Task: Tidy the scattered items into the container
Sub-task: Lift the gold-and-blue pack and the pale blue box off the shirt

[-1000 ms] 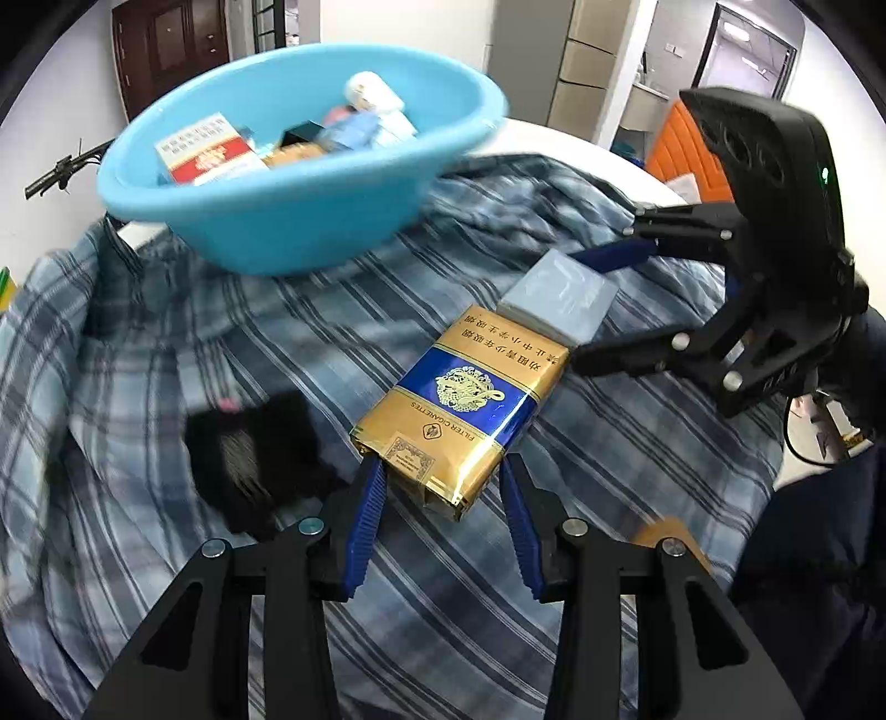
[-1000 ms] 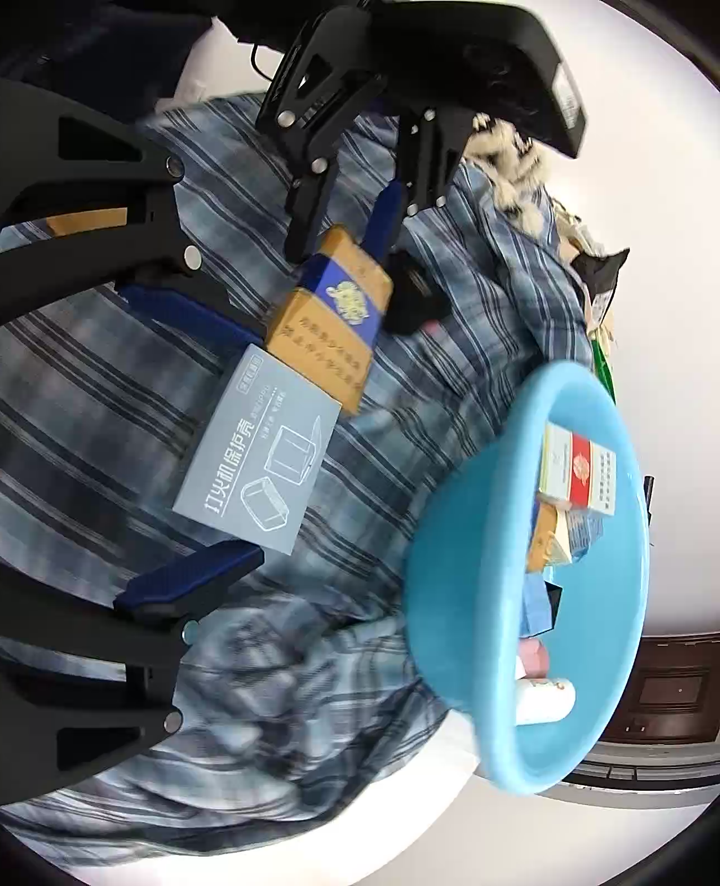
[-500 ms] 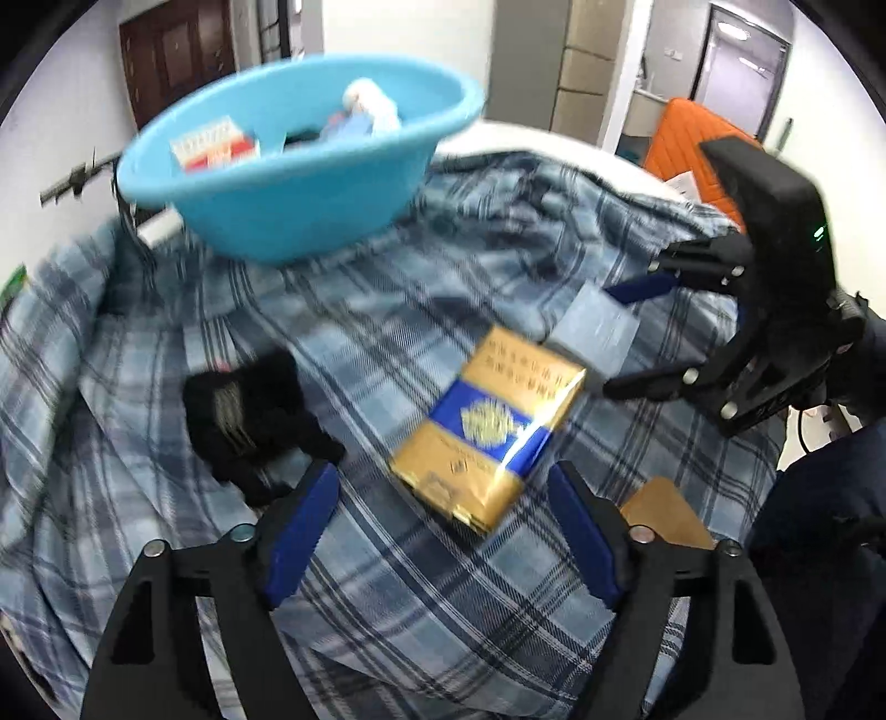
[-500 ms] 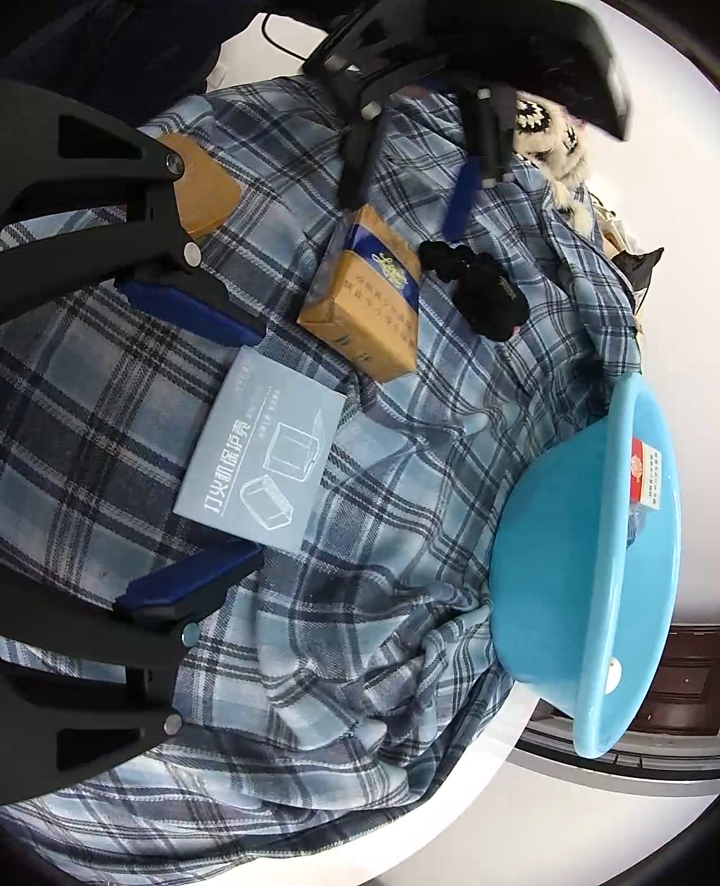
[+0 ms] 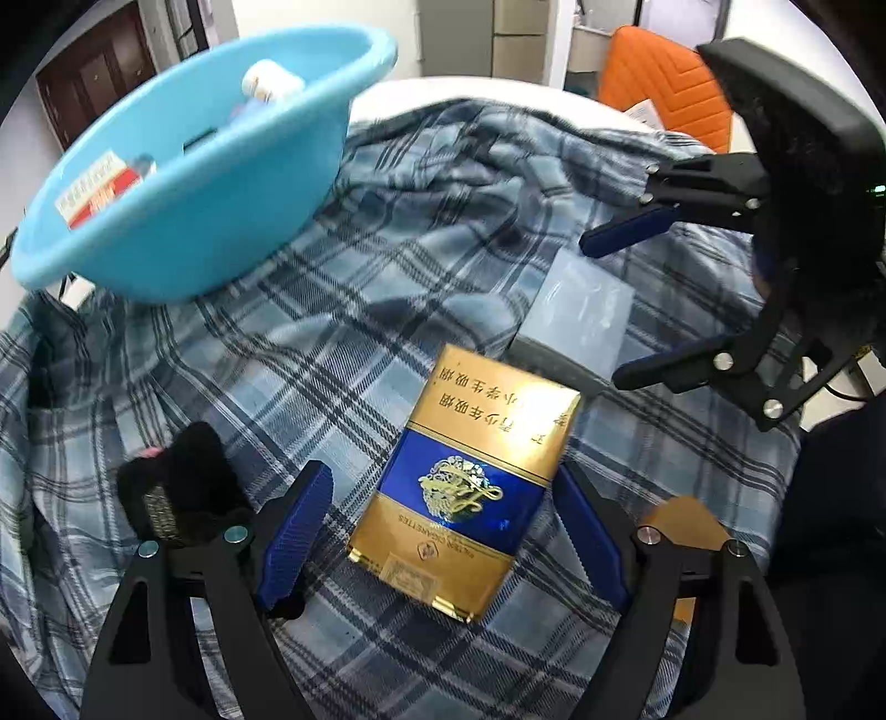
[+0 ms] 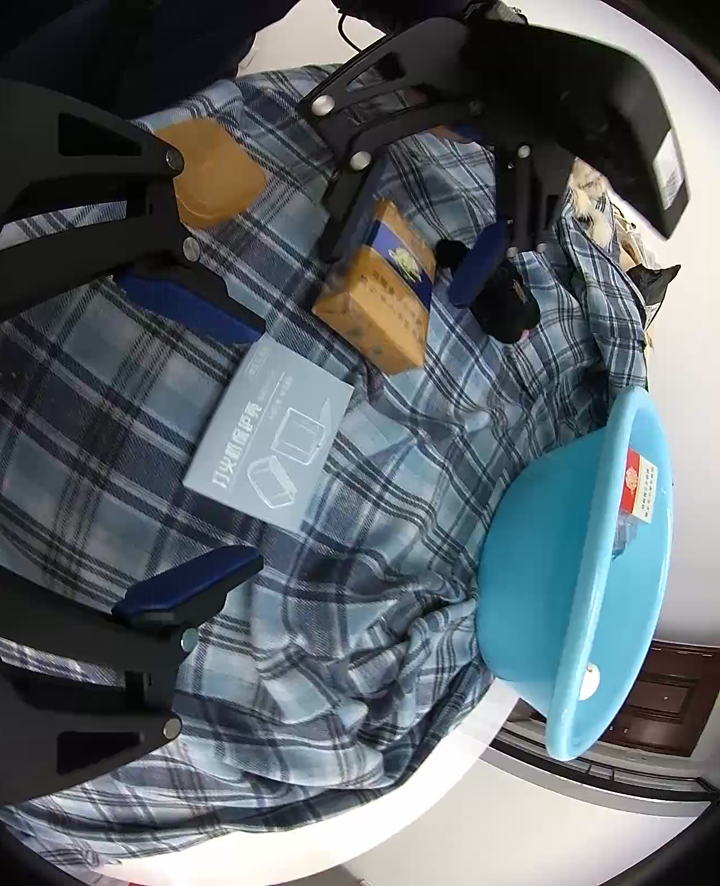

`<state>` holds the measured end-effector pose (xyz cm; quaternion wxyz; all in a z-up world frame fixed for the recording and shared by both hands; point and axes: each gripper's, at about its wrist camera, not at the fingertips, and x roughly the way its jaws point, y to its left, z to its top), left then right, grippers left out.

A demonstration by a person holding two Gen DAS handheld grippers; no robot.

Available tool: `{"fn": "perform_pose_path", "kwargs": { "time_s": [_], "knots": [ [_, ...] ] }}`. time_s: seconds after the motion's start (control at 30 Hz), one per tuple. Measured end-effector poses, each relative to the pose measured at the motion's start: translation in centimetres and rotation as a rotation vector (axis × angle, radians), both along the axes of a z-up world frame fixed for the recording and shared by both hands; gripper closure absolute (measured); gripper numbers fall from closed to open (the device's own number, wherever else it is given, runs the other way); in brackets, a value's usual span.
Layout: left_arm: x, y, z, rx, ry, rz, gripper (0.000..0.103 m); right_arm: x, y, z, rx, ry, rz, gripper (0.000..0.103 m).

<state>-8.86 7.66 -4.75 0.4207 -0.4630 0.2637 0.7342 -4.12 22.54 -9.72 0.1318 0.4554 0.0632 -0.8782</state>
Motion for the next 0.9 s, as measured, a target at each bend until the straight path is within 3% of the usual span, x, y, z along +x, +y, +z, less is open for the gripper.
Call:
{"fn": "perform_pose_path", "kwargs": {
  "time_s": [0.03, 0.1, 0.13, 0.17, 0.27, 0.4, 0.5, 0.67, 0.73, 0.9],
  "knots": [
    [-0.2, 0.1, -0.2, 0.001, -0.012, 0.018, 0.019, -0.2, -0.1, 0.1, -0.005, 0.004, 0.004, 0.038],
    [-0.8, 0.2, -0.5, 0.012, -0.048, 0.056, 0.02, -0.4, -0.5, 0.1, 0.005, 0.018, 0.018, 0.039],
    [-0.9, 0.2, -0.5, 0.025, -0.058, 0.068, 0.023, -0.6, -0.6, 0.1, 0.008, 0.02, 0.027, 0.039],
    [-1.0, 0.2, -0.5, 0.034, -0.062, 0.086, 0.036, -0.7, -0.7, 0.1, 0.005, 0.021, 0.03, 0.039],
    [-1.7, -0.4, -0.4, 0.02, -0.053, 0.211, 0.04, -1.0, -0.5, 0.0, -0.02, 0.008, 0.016, 0.039],
    [-1.9, -1.8, 0.5, 0.028, -0.003, 0.334, 0.041, -1.1, -0.3, -0.1, -0.029, 0.023, -0.065, 0.025],
    [-1.9, -2.4, 0.5, 0.062, -0.039, 0.38, 0.041, -1.2, -1.2, -0.2, -0.052, 0.039, -0.101, 0.025],
    [-1.9, -2.7, 0.0, 0.078, -0.043, 0.46, 0.041, -1.6, -2.3, -1.0, 0.03, 0.029, -0.198, 0.025],
    [-2.0, -3.1, 0.0, 0.111, -0.037, 0.542, 0.04, -1.4, -2.3, -0.9, 0.039, 0.043, -0.277, 0.032],
    [-1.0, -4.3, -0.3, 0.163, 0.034, 0.756, 0.04, 0.2, -2.3, 0.2, 0.067, 0.128, -0.415, 0.032]
  ]
}}
